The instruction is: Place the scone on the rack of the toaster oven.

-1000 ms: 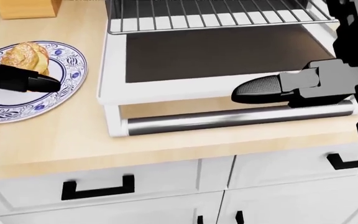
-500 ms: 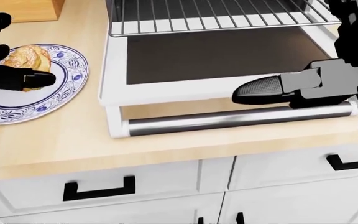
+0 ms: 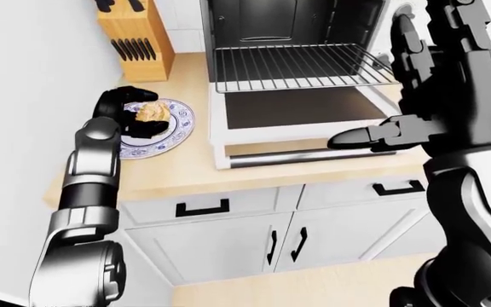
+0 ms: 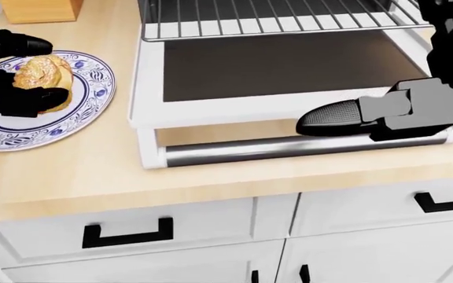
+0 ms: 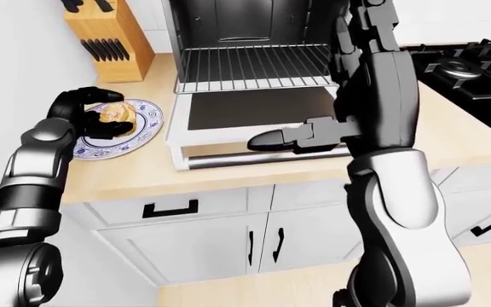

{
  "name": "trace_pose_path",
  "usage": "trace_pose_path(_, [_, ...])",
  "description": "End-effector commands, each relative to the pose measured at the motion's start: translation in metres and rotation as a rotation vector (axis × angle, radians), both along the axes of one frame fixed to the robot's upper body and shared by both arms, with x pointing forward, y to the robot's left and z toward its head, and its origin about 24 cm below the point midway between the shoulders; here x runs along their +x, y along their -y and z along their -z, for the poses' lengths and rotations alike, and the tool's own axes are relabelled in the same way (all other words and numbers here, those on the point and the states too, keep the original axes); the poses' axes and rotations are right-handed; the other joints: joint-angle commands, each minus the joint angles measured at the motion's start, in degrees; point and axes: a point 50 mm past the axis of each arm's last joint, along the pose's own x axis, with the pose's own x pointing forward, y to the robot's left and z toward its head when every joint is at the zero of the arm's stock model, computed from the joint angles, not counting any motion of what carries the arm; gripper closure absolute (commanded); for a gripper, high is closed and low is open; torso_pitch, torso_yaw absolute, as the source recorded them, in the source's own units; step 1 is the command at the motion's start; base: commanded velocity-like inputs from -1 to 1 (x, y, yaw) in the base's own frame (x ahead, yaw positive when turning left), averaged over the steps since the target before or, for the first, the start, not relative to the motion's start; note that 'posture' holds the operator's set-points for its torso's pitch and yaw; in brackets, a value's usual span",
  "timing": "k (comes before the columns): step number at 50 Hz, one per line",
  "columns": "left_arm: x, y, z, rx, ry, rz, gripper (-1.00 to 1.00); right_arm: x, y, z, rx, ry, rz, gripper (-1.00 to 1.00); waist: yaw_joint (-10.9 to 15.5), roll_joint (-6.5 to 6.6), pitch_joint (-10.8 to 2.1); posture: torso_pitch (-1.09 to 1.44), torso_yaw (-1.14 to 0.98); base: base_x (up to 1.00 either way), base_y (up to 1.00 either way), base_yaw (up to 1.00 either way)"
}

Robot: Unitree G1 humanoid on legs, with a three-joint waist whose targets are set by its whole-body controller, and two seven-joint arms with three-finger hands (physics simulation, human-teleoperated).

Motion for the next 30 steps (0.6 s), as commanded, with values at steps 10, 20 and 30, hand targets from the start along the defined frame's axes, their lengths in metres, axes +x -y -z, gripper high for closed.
trace_pose_path(10, [0.003, 0.003, -0.028, 0.025, 0.106, 0.016, 0.24, -0.008, 0.001, -0.009, -0.002, 0.069, 0.002, -1.00, -0.08, 0.20, -1.57, 0.00, 0.00, 0.00, 0.00, 0.00])
trace_pose_path(20, [0.004, 0.003, -0.036, 0.030, 0.127, 0.012, 0.28, -0.008, 0.001, -0.010, -0.004, 0.071, 0.003, -1.00, -0.13, 0.18, -1.59, 0.00, 0.00, 0.00, 0.00, 0.00])
trace_pose_path(30, [0.003, 0.004, -0.052, 0.031, 0.165, 0.014, 0.34, -0.009, 0.002, -0.011, -0.005, 0.073, 0.004, -1.00, -0.20, 0.10, -1.48, 0.00, 0.00, 0.00, 0.00, 0.00])
